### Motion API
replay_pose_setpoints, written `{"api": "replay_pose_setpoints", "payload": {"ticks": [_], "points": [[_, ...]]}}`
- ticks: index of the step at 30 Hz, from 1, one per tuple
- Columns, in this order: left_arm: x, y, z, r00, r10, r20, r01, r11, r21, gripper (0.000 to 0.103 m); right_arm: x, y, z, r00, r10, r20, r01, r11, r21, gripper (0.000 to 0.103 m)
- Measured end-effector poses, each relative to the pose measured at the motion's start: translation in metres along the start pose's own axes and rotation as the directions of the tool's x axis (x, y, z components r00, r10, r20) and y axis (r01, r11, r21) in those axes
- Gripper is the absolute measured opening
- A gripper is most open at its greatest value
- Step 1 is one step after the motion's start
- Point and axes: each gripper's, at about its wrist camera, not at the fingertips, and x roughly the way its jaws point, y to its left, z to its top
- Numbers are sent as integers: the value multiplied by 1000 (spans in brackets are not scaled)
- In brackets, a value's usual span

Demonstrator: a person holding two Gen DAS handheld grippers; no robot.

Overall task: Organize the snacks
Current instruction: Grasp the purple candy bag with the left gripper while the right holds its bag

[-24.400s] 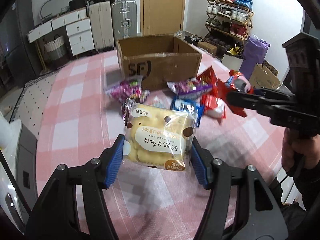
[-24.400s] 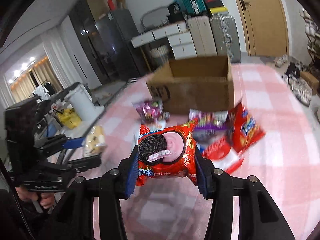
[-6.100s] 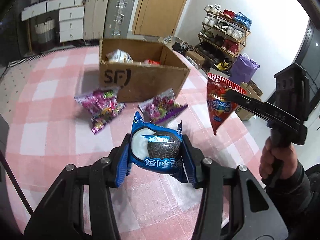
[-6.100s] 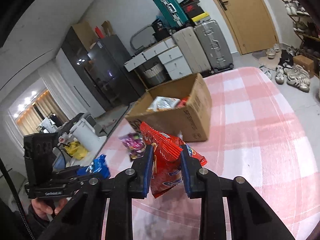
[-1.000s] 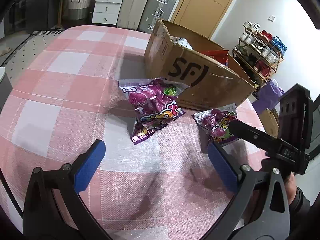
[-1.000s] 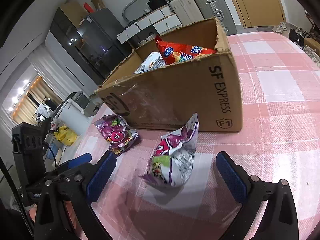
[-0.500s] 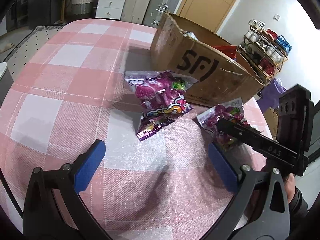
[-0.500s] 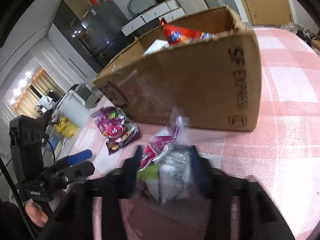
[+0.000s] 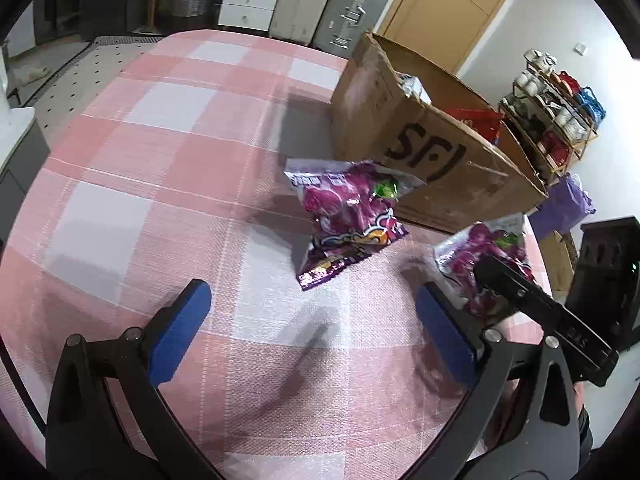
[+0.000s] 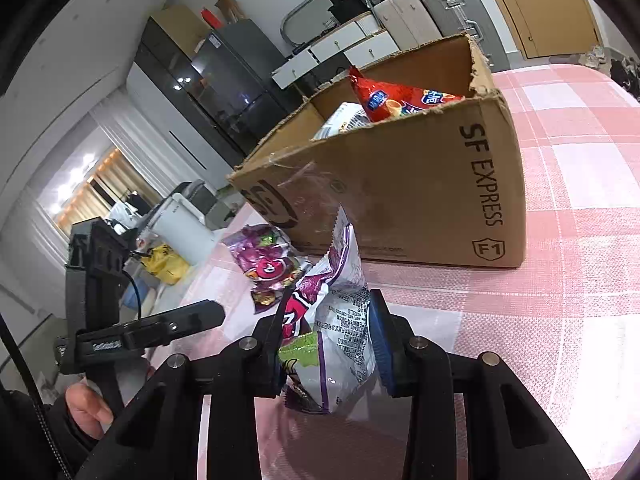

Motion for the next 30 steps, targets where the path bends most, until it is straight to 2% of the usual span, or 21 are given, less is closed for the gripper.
{"api": "replay_pose_setpoints", "payload": {"ticks": [6, 9, 14, 21, 23, 25, 30], "points": [[-12, -2, 13, 999, 26, 30, -27, 1000, 11, 102, -19, 10, 0, 999, 33, 36, -33, 999, -19, 35], [-22, -6, 23, 997, 41, 63, -43, 999, 26, 102, -31, 11, -3, 999, 35, 38, -34, 999, -26, 35], [-25, -17, 33, 996, 51, 74, -55, 997, 60, 102, -55, 10, -6, 998, 28, 62, -27, 1000, -16, 35], [-3, -20, 33, 1000, 7, 10, -8, 996, 91, 102, -81, 4, -14, 996, -4, 84, 4, 1000, 2, 35], [9, -18, 31, 999, 33, -11, -32, 995, 95, 101, -87, -2, -15, 997, -4, 82, 2, 1000, 27, 35], [19, -18, 31, 999, 4, -37, -1, 996, 93, 101, -94, 0, -15, 996, -14, 93, 11, 999, 30, 35], [31, -13, 36, 998, -47, -32, 48, 998, 48, 101, -110, 0, -17, 993, -37, 113, 35, 999, 24, 35]]}}
